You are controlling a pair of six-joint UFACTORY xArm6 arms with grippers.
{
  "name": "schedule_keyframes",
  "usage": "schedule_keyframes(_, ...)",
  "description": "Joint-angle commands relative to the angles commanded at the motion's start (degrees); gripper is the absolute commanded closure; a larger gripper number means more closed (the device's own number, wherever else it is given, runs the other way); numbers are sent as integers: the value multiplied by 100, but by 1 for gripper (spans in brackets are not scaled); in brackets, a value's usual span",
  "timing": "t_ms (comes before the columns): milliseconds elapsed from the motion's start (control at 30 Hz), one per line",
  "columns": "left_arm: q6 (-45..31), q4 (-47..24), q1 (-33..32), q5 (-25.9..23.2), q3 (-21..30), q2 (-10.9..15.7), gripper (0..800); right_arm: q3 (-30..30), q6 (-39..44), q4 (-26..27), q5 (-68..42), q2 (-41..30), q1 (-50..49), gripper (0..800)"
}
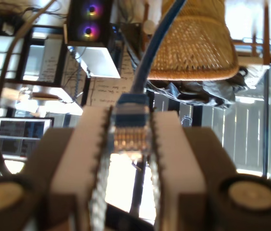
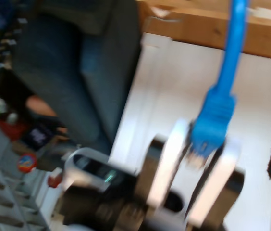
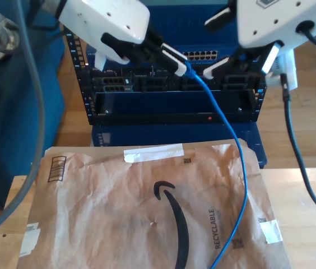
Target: Grab the cable and plug it in
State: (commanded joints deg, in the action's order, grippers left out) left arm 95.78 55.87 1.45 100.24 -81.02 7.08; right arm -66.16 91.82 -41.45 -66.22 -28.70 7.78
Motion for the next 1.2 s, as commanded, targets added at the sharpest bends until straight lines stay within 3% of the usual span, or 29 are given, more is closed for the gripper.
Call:
schedule_keyframes(133, 237, 387, 141, 167, 9, -114, 798, 185, -220, -9, 229, -220, 0, 1)
schedule_keyframes(267, 422, 1011, 519, 589, 0, -396, 798, 334, -492, -44, 220, -308, 18, 1)
schedule_keyframes(533, 686, 1618, 738, 1002, 0, -659, 798, 1046, -1213, -53, 1134, -1521, 193, 2)
schedule_keyframes(700, 818, 1969, 844, 1398, -70, -976, 798, 1178, -1248, -44, 1547, -1591, 475, 1)
schedule_keyframes(833, 870, 2479, 844, 2022, -273, -1284, 798, 1345, -1275, -53, 1925, -1626, 932, 0)
schedule_keyframes(1033, 1081, 2892, 879, 2382, -273, -1371, 798, 1864, -1336, -44, 3262, -1644, 2022, 2)
schedule_keyframes(1200, 1495, 3156, 967, 2567, -255, -1477, 798, 2075, -1758, -35, 3877, -1846, 2356, 14)
